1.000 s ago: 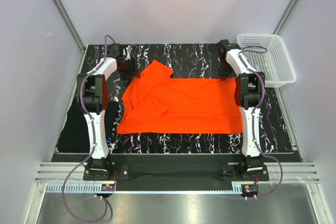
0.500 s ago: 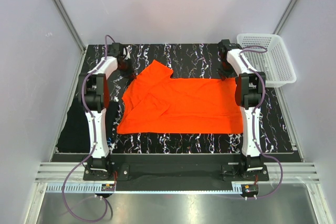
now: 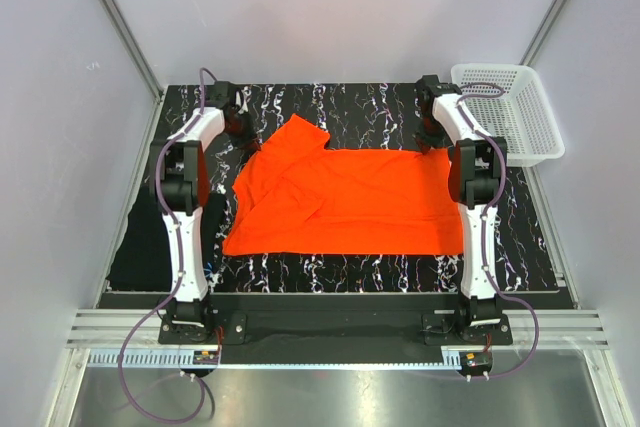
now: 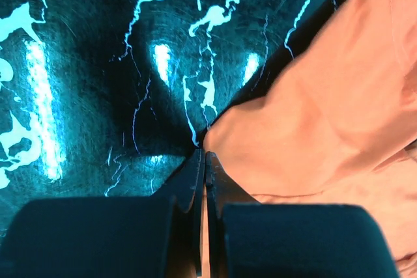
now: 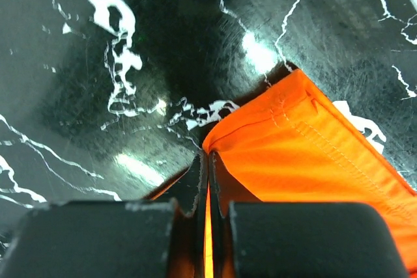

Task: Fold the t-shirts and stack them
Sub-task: Fold the tshirt

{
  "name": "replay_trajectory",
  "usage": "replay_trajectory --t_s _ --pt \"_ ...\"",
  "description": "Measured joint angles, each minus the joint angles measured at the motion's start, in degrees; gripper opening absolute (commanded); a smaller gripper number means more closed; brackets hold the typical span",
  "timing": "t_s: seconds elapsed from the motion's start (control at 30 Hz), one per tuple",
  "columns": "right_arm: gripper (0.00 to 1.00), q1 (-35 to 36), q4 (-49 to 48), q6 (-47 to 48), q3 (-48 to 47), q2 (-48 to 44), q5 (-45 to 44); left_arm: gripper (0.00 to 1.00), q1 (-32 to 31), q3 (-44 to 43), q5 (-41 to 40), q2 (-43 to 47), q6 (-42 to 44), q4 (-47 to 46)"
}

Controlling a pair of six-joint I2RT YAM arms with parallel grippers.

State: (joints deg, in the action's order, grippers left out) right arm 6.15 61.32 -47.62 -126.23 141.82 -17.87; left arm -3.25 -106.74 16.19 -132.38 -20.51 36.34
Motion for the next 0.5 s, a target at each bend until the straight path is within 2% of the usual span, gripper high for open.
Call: replay_trajectory --t_s 0.3,0.5 --pt "0.0 -0.11 -4.44 5.11 15.43 -10.95 2.62 0.0 -1.11 5.84 -2.25 9.22 2.12 0.11" --pt "0.0 -0.11 -7.8 7.26 22.25 -18.43 2.82 0.0 -1.2 9.14 -2.6 13.9 2.12 0.0"
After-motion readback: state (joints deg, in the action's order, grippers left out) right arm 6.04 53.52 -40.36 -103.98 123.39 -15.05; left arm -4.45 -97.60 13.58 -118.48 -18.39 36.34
